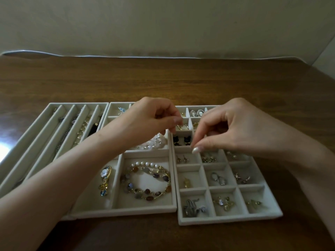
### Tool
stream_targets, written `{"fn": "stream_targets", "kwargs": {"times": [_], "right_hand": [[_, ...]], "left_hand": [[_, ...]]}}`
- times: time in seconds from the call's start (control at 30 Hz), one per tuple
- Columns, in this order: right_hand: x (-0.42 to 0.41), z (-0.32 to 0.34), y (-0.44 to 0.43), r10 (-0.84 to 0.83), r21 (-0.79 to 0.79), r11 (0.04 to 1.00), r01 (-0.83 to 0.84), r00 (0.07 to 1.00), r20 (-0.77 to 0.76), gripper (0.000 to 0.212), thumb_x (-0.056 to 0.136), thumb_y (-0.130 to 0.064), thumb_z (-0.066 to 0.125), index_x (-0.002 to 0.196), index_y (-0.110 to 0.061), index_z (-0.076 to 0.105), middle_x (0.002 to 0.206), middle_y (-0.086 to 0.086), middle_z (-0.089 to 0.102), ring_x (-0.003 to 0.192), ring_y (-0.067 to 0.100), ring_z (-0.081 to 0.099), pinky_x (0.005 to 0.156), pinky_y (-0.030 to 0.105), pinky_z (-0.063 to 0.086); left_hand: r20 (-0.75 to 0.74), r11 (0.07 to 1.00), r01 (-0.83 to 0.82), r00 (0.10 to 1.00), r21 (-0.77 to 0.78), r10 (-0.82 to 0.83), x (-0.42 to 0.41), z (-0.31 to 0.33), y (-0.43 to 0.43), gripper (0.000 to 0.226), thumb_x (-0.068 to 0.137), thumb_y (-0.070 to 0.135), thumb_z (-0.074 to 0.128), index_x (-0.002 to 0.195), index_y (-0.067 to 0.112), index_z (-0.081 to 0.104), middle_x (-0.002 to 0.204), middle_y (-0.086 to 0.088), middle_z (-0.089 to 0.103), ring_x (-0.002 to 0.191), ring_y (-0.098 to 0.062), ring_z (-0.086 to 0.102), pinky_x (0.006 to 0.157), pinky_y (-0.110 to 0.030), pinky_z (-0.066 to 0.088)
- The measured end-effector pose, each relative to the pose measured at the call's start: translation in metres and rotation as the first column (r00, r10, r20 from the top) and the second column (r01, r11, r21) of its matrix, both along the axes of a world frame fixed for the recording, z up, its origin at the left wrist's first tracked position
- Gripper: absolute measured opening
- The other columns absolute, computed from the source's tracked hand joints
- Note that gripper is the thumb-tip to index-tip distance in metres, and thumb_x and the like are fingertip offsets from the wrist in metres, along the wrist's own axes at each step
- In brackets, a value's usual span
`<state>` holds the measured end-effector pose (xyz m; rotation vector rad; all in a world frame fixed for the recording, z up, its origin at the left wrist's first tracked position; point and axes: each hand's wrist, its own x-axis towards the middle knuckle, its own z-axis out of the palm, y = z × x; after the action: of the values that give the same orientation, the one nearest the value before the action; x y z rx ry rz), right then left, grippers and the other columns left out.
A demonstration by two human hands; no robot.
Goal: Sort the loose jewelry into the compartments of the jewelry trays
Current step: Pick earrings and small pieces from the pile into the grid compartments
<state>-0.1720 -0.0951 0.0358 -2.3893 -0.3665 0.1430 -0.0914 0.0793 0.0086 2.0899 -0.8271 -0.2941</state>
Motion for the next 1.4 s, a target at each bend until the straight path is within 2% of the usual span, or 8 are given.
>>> {"fn": "stream_targets", "kwargs": {"times": [0.4,0.53,0.63,0.73,0.9,1.07,1.2,1.4], "right_hand": [[-0.009,-0.016,0.024,0.183,-0.279,0.946,-0.165,0.982,0.038,0.006,0.077,-0.033,0.073,0.082,-0.03,0.072,0.08,-0.015,0.067,0.079,-0.003,0.06,0.074,0.018,0.05],[-0.005,-0.004,0.013,0.09,-0.108,0.99,-0.094,0.995,-0.035,0.005,0.072,-0.028,0.074,0.07,-0.029,0.07,0.07,-0.011,0.067,0.069,-0.002,0.061,0.061,0.013,0.047],[-0.001,0.004,0.002,-0.042,0.124,0.991,0.052,0.996,-0.08,0.013,0.06,-0.035,0.073,0.067,-0.024,0.072,0.072,-0.009,0.07,0.069,0.001,0.063,0.06,0.012,0.048],[0.005,0.001,-0.006,-0.17,0.287,0.94,0.187,0.982,-0.084,0.02,0.054,-0.037,0.069,0.066,-0.021,0.072,0.073,0.0,0.071,0.068,0.01,0.064,0.059,0.013,0.05],[0.012,-0.009,-0.005,-0.217,0.326,0.913,0.244,0.969,-0.117,0.02,0.058,-0.036,0.07,0.069,-0.02,0.073,0.069,-0.001,0.068,0.063,0.007,0.058,0.055,0.014,0.047],[0.013,-0.013,-0.001,-0.22,0.375,0.885,0.275,0.958,-0.183,0.017,0.059,-0.03,0.069,0.069,-0.017,0.071,0.059,-0.008,0.064,0.053,-0.002,0.054,0.05,0.01,0.043],[0.014,-0.015,0.0,-0.227,0.431,0.852,0.298,0.951,-0.208,0.019,0.058,-0.032,0.07,0.069,-0.016,0.072,0.058,-0.007,0.062,0.051,0.0,0.05,0.047,0.01,0.041],[0.014,-0.015,0.0,-0.242,0.364,0.89,0.276,0.961,-0.136,0.021,0.058,-0.035,0.069,0.071,-0.02,0.07,0.067,-0.005,0.069,0.062,-0.001,0.06,0.057,0.013,0.046]], "left_hand": [[0.017,1.0,-0.024,1.0,-0.004,0.024,-0.001,0.001,0.0,0.008,0.086,0.023,0.06,0.082,0.022,0.066,0.068,0.008,0.068,0.066,-0.02,0.057,0.072,-0.047,0.05],[-0.01,1.0,0.007,1.0,-0.013,-0.007,-0.001,0.002,-0.001,0.006,0.085,0.023,0.061,0.084,0.02,0.066,0.07,0.005,0.069,0.069,-0.023,0.059,0.072,-0.044,0.051],[-0.213,0.991,0.134,0.968,-0.015,-0.134,-0.003,0.009,0.002,0.019,0.076,0.021,0.067,0.093,0.013,0.066,0.085,-0.006,0.071,0.076,-0.015,0.062,0.075,-0.033,0.05],[-0.349,0.975,0.214,0.911,-0.061,-0.222,-0.003,0.013,0.005,0.032,0.07,0.016,0.074,0.099,0.012,0.061,0.094,-0.006,0.072,0.088,-0.018,0.065,0.09,-0.048,0.046],[-0.428,0.976,0.164,0.879,-0.142,-0.21,-0.002,0.013,0.006,0.036,0.068,0.013,0.07,0.102,0.013,0.059,0.093,-0.005,0.073,0.084,-0.013,0.067,0.079,-0.032,0.046],[-0.373,0.992,0.08,0.921,-0.097,-0.111,-0.003,0.011,0.004,0.046,0.058,0.022,0.07,0.101,0.012,0.061,0.088,-0.004,0.073,0.085,-0.017,0.068,0.089,-0.042,0.048],[-0.399,0.987,0.07,0.909,-0.144,-0.122,-0.007,0.011,0.002,0.043,0.058,0.021,0.07,0.099,0.009,0.059,0.087,-0.005,0.074,0.079,-0.012,0.069,0.061,-0.018,0.051],[-0.349,0.987,0.039,0.933,-0.155,-0.092,-0.01,0.009,-0.001,0.032,0.063,0.02,0.07,0.091,0.009,0.059,0.08,-0.006,0.072,0.071,-0.01,0.067,0.057,-0.015,0.048]]}}
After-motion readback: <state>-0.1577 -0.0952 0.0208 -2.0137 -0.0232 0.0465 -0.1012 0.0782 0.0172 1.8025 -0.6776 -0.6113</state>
